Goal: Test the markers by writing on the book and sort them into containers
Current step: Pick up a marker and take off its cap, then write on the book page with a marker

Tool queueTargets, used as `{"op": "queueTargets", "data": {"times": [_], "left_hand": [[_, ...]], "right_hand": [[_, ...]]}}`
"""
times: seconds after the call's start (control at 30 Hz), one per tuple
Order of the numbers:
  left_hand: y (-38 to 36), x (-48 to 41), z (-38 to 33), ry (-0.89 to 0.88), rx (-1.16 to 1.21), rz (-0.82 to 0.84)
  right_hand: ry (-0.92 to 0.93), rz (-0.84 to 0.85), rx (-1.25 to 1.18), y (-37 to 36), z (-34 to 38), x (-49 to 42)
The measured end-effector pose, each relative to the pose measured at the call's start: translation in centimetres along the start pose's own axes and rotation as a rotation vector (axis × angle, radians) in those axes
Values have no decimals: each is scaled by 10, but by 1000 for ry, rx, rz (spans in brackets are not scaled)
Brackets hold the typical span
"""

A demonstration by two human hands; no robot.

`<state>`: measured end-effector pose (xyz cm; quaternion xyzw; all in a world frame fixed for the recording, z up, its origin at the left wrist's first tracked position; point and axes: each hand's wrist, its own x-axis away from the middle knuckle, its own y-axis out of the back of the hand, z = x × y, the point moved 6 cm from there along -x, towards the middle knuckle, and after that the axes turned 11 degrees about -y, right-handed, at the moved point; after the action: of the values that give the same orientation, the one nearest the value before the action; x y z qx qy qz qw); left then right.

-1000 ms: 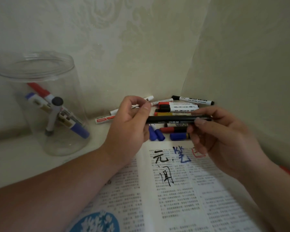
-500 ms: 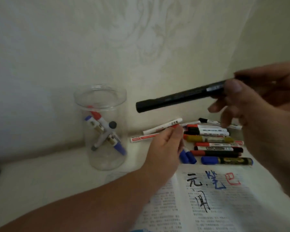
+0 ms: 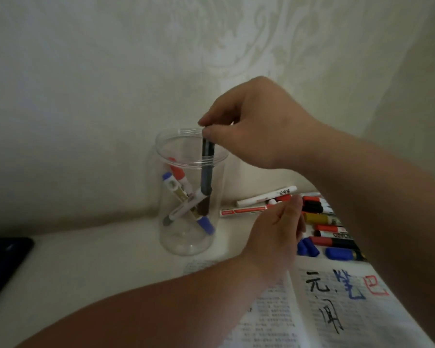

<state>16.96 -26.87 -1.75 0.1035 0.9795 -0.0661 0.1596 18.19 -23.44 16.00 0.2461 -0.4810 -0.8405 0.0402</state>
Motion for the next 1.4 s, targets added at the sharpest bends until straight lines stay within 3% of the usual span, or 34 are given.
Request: {"op": "queueTargets", "data": {"times": [0.17, 0.23, 0.3, 0.4, 0.43, 0.5, 0.57, 0.63, 0.87, 1.07, 1.17, 1.3, 1.4], "left_hand": [[1, -1, -3, -51, -33, -8], [6, 0, 1, -3, 56, -107], [10, 0, 12, 133, 206, -218], [11, -3, 21, 242, 322, -308], [11, -4, 20, 228, 380, -324], [10, -7, 15, 164, 393, -320], [9, -8, 12, 121, 373, -311], [9, -9, 14, 95, 350, -305], [9, -8, 18, 105, 329, -352], [0, -6, 9, -22, 187, -178], [-10, 1, 2, -170, -88, 16], [-28, 15, -5, -293, -295, 292], [-36, 19, -11, -412, -553, 413]], "right_hand": [[18, 120, 51, -10, 2, -3], [45, 19, -17, -1, -3, 2], [62, -194, -151, 20, -20, 14], [-93, -399, -291, 40, -75, 39], [-210, -374, -252, 37, -98, 48], [-453, -136, -28, 14, -143, 65], [-561, 85, 174, -14, -171, 84], [-540, 179, 252, -35, -180, 95], [-473, 269, 490, -65, -167, 89], [-760, 91, 123, -15, -187, 103], [-893, 118, -352, 4, -199, 130], [-861, 210, -872, 5, -196, 166], [-782, 217, -1047, -5, -195, 186]]}}
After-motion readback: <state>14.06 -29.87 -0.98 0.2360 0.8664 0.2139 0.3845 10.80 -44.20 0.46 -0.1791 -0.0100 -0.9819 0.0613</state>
